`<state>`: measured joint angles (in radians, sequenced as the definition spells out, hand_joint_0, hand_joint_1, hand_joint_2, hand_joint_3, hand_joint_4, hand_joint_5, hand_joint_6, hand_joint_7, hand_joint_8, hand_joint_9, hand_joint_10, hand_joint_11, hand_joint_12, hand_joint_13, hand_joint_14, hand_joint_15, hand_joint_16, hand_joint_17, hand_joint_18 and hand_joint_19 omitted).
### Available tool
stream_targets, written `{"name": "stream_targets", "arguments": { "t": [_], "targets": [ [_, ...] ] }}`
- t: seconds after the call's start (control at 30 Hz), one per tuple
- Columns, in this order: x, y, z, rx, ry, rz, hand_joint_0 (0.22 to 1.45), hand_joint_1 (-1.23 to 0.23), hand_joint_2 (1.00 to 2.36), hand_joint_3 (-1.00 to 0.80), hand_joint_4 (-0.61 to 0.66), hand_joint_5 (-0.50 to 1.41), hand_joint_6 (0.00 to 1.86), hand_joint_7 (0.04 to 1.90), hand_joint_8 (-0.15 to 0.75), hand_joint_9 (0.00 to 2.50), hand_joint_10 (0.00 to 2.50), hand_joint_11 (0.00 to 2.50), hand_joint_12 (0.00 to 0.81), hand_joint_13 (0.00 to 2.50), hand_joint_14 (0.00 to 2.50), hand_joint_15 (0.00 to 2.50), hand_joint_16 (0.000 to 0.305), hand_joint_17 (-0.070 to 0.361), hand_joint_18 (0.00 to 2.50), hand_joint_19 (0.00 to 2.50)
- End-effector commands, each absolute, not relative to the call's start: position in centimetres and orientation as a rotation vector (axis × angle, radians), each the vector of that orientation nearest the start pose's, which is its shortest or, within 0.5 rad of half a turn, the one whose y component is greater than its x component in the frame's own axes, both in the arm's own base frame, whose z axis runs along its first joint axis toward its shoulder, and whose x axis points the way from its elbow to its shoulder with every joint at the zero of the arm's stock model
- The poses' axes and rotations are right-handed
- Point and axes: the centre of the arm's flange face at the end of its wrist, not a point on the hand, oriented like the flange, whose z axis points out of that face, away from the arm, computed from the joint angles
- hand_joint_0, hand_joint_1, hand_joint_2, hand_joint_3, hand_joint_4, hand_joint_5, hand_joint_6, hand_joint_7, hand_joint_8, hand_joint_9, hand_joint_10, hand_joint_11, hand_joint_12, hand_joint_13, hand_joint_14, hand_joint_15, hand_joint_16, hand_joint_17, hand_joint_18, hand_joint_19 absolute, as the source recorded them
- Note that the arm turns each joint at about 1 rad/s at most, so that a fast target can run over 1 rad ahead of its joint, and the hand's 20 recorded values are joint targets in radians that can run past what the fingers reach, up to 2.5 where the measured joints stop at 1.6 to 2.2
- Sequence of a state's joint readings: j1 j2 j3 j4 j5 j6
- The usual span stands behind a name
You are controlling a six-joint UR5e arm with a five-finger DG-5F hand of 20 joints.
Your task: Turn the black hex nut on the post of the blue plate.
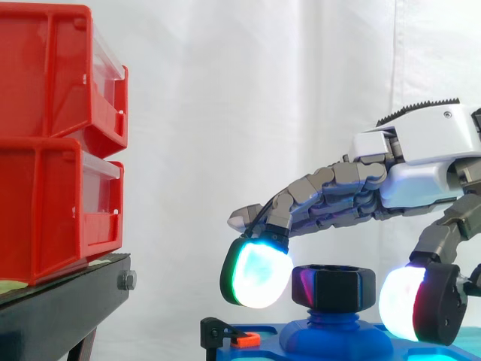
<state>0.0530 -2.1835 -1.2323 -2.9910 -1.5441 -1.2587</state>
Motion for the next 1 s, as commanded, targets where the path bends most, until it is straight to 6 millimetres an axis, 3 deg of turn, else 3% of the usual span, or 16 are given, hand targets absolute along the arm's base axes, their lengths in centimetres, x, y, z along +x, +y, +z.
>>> {"name": "stream_targets", "arguments": {
  "t": [0.0, 0.33, 0.63, 0.97],
  "targets": [
    [71.5, -10.0, 29.2, 0.242, 1.684, 0.25, 0.39, -0.83, 1.0, -0.5, -0.03, -0.3, 0.5, 0.64, 0.124, 0.0, 0.0, 0.0, 0.331, 0.0, 0.0, 0.0, 0.051, 0.114, 0.0, 0.0],
    [71.5, -10.1, 29.3, 0.241, 1.679, 0.25, 0.39, -0.79, 1.0, -0.5, -0.02, -0.3, 0.5, 0.65, 0.129, 0.0, 0.0, 0.0, 0.335, 0.0, 0.0, 0.0, 0.051, 0.115, 0.0, 0.0],
    [71.5, -10.4, 30.9, 0.239, 1.708, 0.256, 0.38, -0.74, 1.0, -0.5, 0.03, -0.3, 0.5, 0.67, 0.142, 0.0, 0.0, 0.0, 0.339, 0.0, 0.0, 0.0, 0.052, 0.116, 0.0, 0.0],
    [71.4, -10.4, 30.7, 0.241, 1.722, 0.254, 0.38, -0.72, 1.0, -0.5, 0.1, -0.3, 0.5, 0.72, 0.155, 0.0, 0.0, 0.0, 0.344, 0.0, 0.0, 0.0, 0.052, 0.118, 0.0, 0.0]
  ]
}}
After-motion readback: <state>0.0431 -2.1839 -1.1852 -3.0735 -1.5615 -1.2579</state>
